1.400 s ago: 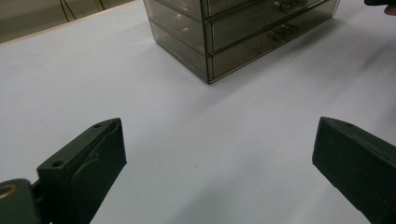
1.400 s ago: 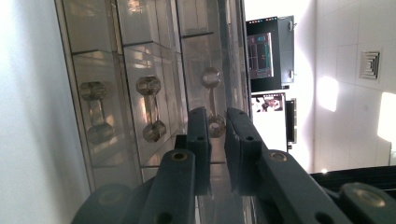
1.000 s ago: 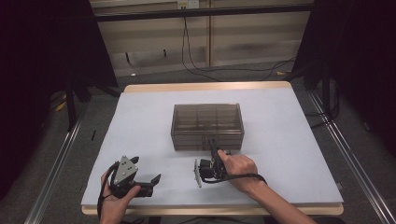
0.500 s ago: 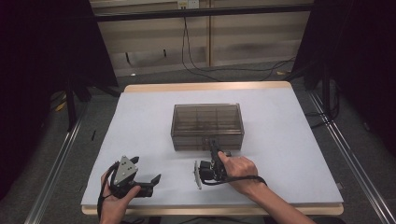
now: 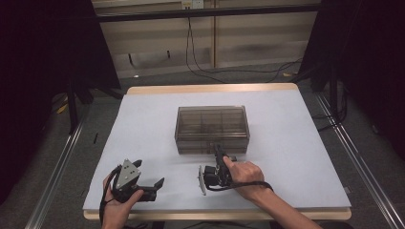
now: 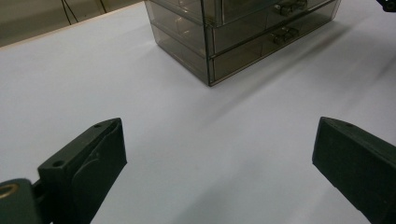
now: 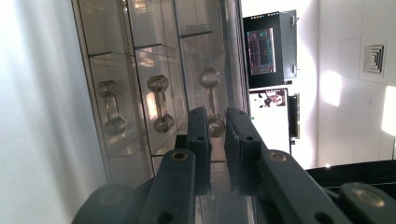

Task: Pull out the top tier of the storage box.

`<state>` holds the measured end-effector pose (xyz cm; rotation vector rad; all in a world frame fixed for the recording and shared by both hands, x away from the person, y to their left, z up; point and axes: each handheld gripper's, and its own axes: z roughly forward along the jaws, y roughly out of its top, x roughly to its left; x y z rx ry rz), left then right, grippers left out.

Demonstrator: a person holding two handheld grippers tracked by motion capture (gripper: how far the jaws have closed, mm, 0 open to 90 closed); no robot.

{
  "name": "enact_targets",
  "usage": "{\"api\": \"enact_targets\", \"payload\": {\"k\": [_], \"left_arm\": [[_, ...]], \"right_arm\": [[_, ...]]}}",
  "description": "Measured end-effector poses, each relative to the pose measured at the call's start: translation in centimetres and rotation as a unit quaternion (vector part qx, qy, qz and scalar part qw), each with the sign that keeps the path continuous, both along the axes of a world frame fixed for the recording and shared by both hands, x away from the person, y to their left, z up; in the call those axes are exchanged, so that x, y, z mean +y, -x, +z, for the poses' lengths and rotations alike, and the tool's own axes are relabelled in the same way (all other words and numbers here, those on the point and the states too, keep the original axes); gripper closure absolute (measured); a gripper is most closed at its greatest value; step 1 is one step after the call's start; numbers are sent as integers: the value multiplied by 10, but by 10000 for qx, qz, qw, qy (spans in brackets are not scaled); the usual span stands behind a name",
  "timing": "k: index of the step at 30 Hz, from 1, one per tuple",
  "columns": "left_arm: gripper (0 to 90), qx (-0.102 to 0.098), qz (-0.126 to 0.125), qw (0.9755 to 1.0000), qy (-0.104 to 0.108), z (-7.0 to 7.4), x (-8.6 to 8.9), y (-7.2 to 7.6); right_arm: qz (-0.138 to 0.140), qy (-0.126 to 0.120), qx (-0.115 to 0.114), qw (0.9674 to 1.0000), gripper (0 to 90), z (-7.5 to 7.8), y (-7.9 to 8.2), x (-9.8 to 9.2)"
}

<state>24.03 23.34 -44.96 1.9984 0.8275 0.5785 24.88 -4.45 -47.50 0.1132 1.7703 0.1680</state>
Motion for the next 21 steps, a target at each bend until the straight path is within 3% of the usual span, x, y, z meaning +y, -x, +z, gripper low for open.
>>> {"api": "enact_targets", "payload": {"k": [21], "left_arm": [[28, -18, -7, 10000, 14, 1, 0, 1]], "right_arm": [[-13, -71, -1, 10000, 811, 0, 7, 1]]}}
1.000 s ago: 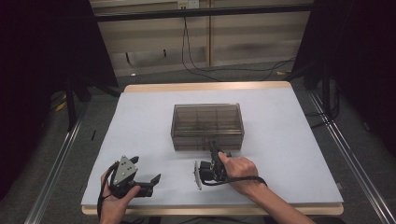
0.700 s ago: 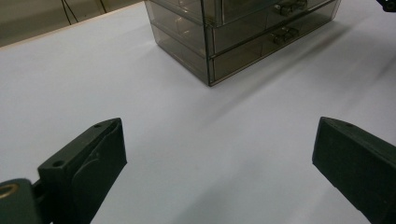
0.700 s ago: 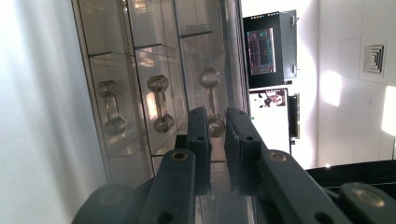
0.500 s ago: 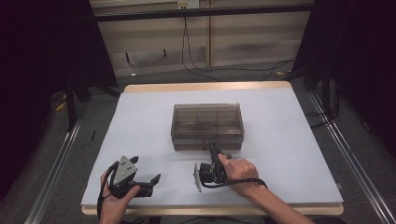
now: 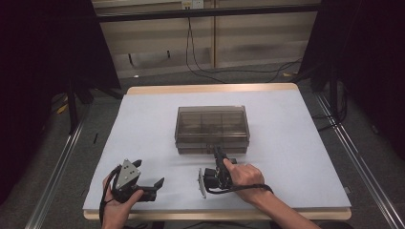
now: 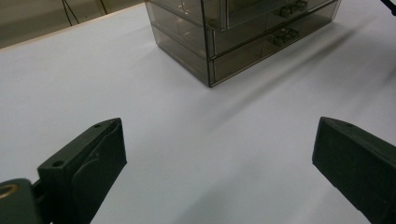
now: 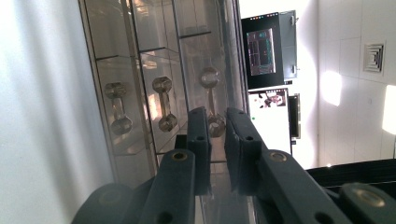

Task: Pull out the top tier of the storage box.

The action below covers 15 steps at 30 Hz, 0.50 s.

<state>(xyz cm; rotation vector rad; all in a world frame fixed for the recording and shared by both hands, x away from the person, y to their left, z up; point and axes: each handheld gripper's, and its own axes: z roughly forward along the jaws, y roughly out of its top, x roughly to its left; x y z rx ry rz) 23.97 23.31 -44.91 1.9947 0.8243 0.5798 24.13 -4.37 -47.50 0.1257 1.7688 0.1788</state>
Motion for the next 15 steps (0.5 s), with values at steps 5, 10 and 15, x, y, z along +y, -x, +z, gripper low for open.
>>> {"api": "enact_targets", "payload": {"k": [5, 10, 15], "left_arm": [[28, -17, -5, 10000, 6, 0, 0, 1], [29, -12, 44, 10000, 28, 0, 0, 1], [29, -17, 18, 10000, 5, 0, 0, 1]], "right_arm": [[32, 7, -2, 10000, 810, 0, 0, -1], [127, -110, 42, 9998, 801, 1, 0, -4], [185, -204, 56, 9996, 756, 4, -1, -6]]}}
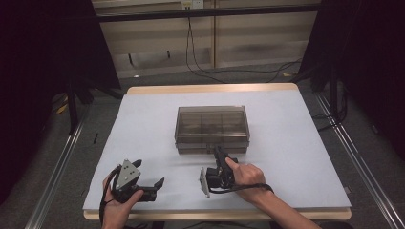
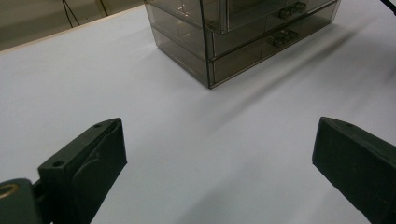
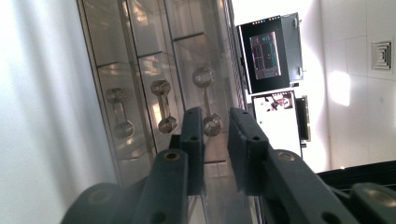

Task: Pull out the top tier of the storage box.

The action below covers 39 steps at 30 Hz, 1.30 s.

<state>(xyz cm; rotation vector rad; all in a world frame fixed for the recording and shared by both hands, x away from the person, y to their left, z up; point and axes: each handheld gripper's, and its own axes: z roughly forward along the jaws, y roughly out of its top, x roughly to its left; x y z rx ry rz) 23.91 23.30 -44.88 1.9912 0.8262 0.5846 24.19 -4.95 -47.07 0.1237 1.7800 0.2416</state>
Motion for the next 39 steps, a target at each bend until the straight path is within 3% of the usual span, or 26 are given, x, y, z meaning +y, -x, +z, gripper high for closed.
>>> {"api": "enact_targets", "payload": {"k": [5, 10, 13, 15, 20, 23, 27, 34, 38, 39], "left_arm": [[29, 6, -14, 10000, 14, 0, 0, 0], [28, -1, -23, 10000, -5, 0, 0, -1], [28, 3, -23, 10000, -8, 0, 0, -1], [28, 8, -31, 10000, -5, 0, 0, -1], [28, -10, -34, 10000, -28, 0, 0, 0], [28, 4, -25, 10000, -6, 0, 0, -1], [28, 9, -29, 10000, -20, -1, 0, -1], [28, 7, -35, 10000, -43, 0, 0, -1], [28, 9, -39, 10000, -61, 0, -1, -1], [28, 16, -39, 10000, -55, -1, -1, -1]], "right_arm": [[69, -312, 117, 9994, 703, 5, 3, -4], [219, -697, 375, 9966, 654, 10, 3, -11], [263, -1191, 687, 9901, 625, 15, 2, -15], [292, -1395, 872, 9859, 624, 18, 0, -16], [458, -1559, 1089, 9807, 597, 22, -1, -21], [611, -1764, 1258, 9743, 584, 25, -2, -23], [805, -2143, 1622, 9598, 564, 32, -5, -28], [950, -2767, 1982, 9355, 552, 42, -12, -40], [1118, -3091, 2239, 9175, 541, 48, -16, -46], [1135, -3140, 2284, 9145, 540, 49, -16, -47]]}}
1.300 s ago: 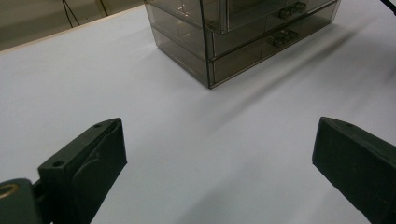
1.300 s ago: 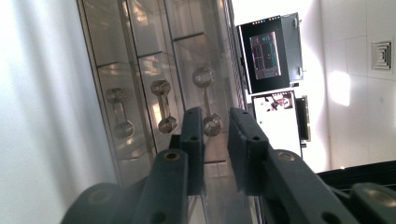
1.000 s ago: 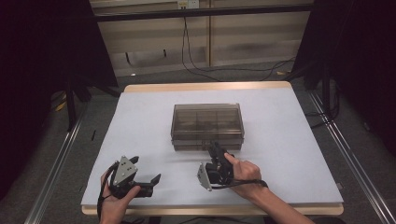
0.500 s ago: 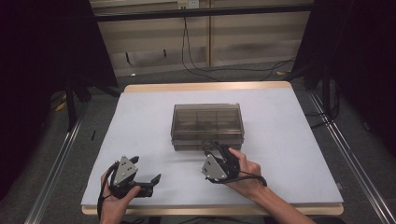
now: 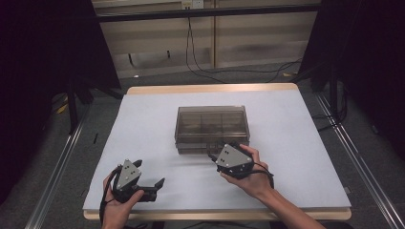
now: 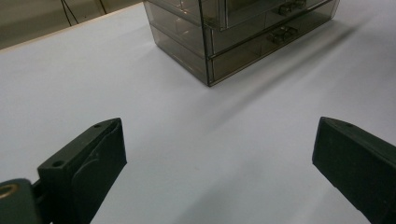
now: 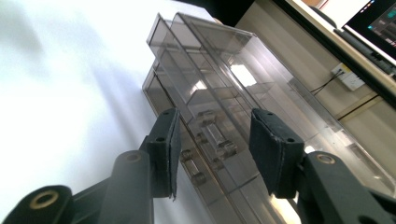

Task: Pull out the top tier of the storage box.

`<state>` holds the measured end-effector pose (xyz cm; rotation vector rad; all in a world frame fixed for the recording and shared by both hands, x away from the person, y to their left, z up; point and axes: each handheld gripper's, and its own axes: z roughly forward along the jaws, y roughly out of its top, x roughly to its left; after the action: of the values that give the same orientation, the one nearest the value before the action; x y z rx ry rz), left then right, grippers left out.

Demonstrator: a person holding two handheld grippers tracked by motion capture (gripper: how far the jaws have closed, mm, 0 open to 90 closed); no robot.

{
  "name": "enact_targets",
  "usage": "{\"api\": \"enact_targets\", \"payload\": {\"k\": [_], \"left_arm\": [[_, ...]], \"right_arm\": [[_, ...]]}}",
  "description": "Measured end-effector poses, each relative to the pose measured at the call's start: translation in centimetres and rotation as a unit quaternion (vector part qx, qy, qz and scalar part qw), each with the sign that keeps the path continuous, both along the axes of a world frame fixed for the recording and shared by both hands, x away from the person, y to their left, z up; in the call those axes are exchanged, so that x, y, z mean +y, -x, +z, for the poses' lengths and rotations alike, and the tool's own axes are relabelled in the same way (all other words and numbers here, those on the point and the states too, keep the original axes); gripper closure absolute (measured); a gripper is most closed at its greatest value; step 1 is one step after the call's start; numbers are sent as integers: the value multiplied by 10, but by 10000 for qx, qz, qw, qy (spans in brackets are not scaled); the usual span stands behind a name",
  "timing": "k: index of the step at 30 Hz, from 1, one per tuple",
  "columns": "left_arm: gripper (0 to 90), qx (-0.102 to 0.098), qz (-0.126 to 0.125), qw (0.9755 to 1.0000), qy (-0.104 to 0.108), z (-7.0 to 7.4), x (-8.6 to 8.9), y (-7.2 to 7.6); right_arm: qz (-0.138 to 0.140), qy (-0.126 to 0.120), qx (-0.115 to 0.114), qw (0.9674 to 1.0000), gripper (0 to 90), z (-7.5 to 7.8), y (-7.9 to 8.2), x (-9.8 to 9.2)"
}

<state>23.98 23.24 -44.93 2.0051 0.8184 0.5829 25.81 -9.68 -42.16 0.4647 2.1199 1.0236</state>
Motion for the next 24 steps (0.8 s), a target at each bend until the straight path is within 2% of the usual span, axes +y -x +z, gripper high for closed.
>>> {"api": "enact_targets", "payload": {"k": [5, 9, 14, 16, 19, 24], "left_arm": [[28, 39, 22, 10000, 12, -1, 0, 0], [28, 44, 17, 10000, -11, -1, 0, -1], [28, 51, 49, 10000, -5, -1, 0, -1], [28, 53, 51, 10000, -10, -1, 0, -1], [28, 44, 43, 10000, -19, -1, 0, -1], [28, 47, 23, 10000, -31, -1, 0, -1]], "right_arm": [[11, -145, 144, 9998, 544, 5, -3, -4], [103, -324, 391, 9987, 542, 9, -8, -8], [256, -612, 617, 9959, 525, 14, -14, -14], [375, -669, 887, 9931, 514, 15, -20, -18], [429, -711, 1100, 9904, 518, 15, -26, -22], [560, -799, 1230, 9876, 524, 14, -31, -28]]}}
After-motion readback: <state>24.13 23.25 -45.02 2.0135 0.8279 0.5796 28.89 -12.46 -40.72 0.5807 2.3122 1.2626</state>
